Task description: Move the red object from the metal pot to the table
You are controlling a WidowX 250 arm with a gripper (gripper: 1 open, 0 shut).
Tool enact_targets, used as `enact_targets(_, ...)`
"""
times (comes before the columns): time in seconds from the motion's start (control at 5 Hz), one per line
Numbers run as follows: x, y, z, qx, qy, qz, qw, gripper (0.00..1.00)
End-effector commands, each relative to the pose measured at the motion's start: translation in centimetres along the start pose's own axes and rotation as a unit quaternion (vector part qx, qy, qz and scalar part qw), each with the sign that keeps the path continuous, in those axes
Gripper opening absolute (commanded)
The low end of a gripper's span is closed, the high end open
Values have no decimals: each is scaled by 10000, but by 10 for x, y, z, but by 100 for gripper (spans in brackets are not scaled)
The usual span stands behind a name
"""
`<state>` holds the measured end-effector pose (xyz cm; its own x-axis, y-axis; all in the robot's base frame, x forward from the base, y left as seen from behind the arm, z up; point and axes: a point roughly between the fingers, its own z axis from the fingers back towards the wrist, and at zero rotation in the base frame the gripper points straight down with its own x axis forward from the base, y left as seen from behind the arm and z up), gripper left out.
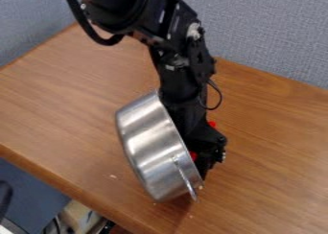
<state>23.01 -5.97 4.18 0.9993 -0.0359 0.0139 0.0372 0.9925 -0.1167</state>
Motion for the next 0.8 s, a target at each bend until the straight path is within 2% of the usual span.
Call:
enact_targets(0.0,-8,0,-7,-72,135,78,9999,0)
enact_targets(0.6,-12,-2,-8,-136,247,37,9996,0)
